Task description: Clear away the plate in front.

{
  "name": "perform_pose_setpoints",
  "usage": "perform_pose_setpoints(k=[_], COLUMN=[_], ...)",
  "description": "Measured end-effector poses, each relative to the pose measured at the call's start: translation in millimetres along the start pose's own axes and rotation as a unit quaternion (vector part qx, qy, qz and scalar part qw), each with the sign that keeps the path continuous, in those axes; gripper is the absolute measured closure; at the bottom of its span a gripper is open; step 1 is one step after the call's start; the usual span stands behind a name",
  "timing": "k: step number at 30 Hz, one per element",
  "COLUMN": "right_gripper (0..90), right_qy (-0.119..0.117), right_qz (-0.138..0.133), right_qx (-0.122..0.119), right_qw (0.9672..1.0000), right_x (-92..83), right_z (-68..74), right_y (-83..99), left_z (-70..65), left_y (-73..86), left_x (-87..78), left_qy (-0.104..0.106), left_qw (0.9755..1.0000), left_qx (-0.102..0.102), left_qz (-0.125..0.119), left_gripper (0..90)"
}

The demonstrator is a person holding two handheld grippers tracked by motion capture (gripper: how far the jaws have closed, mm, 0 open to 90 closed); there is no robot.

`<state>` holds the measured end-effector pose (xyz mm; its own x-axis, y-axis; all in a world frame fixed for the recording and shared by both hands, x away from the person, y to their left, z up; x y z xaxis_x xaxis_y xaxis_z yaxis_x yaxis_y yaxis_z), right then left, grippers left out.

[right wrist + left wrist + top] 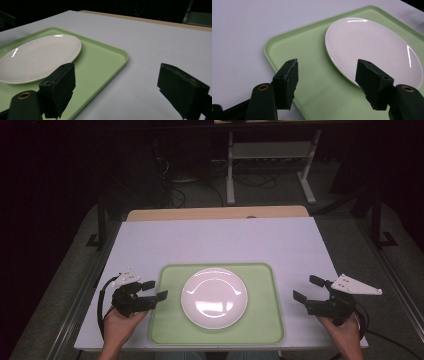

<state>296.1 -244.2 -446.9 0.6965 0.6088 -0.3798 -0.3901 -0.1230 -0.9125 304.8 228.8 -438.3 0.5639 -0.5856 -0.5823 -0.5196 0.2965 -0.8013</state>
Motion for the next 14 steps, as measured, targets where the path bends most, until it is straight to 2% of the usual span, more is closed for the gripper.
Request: perform_pose_setpoints(k=[5,14], right_gripper=[13.7,13.7], right_qy=[0.001,0.001], right_qz=[0.003,0.012], right_qx=[0.001,-0.005], right_qw=[1.0,0.9999], right_x=[-0.5,1.4], right_z=[-0.8,1.1], right_y=[1.6,3.9], left_z=[-1.6,-5.3], left_y=[6.7,21.0], left_x=[-5.3,-11.7], left_qy=[-0.017,-0.035], left_qw=[0.9992,0.9962], left_qx=[0.037,0.078], left_qz=[-0.002,-0.02], left_gripper=[30.1,28.5])
Point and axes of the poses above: each handheld gripper's, and its own axes: x roughly forward along the jaws, y roughly out of its underside, z roughly to its left, the point moved 7 cm from there along x, roughly forward along the jaws, and after that the axes turned 1 degree about x, right-handed, at the moved point
